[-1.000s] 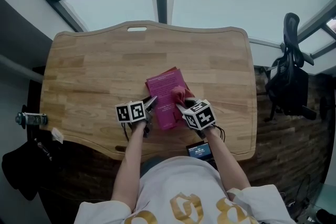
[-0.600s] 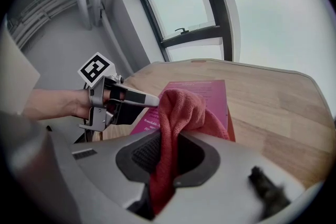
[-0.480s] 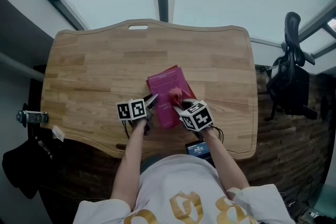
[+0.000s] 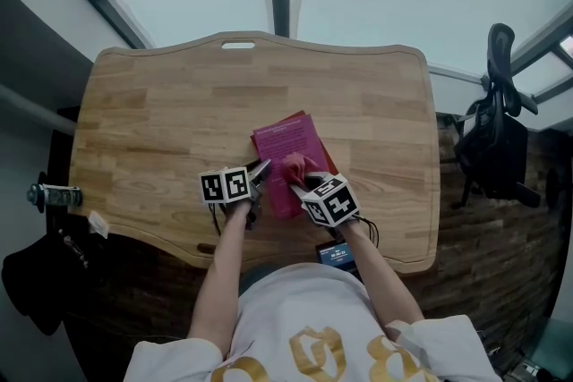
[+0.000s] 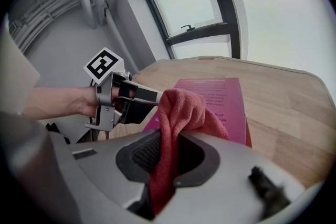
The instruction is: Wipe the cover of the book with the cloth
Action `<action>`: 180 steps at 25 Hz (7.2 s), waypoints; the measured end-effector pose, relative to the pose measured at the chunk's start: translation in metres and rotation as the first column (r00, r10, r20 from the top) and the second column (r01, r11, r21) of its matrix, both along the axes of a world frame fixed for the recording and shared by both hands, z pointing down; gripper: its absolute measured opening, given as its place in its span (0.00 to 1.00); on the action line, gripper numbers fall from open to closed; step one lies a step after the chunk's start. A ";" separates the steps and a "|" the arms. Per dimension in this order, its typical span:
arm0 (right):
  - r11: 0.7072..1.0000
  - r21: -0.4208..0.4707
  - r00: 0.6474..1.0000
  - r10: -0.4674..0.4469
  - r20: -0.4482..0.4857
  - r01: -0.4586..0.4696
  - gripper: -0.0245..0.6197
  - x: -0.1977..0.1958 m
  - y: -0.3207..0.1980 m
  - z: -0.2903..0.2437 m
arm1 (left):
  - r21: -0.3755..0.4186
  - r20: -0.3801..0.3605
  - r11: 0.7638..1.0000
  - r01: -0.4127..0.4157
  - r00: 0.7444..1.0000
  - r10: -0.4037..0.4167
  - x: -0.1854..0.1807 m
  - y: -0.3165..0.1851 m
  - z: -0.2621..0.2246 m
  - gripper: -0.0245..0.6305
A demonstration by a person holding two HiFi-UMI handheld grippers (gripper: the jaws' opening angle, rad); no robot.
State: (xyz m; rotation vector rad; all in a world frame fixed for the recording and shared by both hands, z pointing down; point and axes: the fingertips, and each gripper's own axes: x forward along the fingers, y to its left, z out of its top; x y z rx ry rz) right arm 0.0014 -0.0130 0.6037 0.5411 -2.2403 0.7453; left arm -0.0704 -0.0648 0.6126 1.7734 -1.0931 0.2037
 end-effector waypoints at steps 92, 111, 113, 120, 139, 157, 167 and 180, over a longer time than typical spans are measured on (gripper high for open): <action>0.984 0.052 0.986 -0.168 -0.004 0.168 0.15 -0.069 -0.082 0.002 | -0.021 -0.040 0.999 -0.041 0.998 0.040 0.000 0.000 0.002 0.19; 0.984 0.063 0.986 -0.169 -0.006 0.169 0.15 -0.072 -0.085 0.001 | -0.012 -0.038 0.999 -0.033 0.999 0.033 0.000 0.000 0.000 0.19; 0.985 0.059 0.987 -0.163 -0.003 0.163 0.15 -0.071 -0.085 0.001 | -0.012 -0.041 0.999 -0.032 0.999 0.031 0.000 0.000 0.001 0.19; 0.986 0.061 0.988 -0.153 -0.001 0.153 0.15 -0.068 -0.081 0.001 | -0.009 -0.045 0.999 -0.032 0.998 0.031 0.000 0.000 0.001 0.19; 0.990 0.038 0.991 -0.134 0.006 0.133 0.15 -0.057 -0.063 0.001 | 0.001 -0.043 0.999 -0.033 0.999 0.033 -0.001 0.000 0.001 0.19; 0.991 0.026 0.991 -0.132 0.011 0.132 0.15 -0.046 -0.040 0.000 | 0.004 -0.041 1.000 -0.029 0.999 0.029 0.000 -0.001 0.001 0.19; 0.990 -0.003 0.989 -0.144 0.022 0.144 0.15 -0.039 -0.021 0.000 | 0.006 -0.041 1.000 -0.020 0.999 0.020 -0.001 0.000 0.000 0.19; 0.987 -0.022 0.987 -0.156 0.027 0.156 0.15 -0.029 0.001 -0.001 | 0.011 -0.040 1.000 -0.014 0.999 0.015 0.000 0.001 0.001 0.19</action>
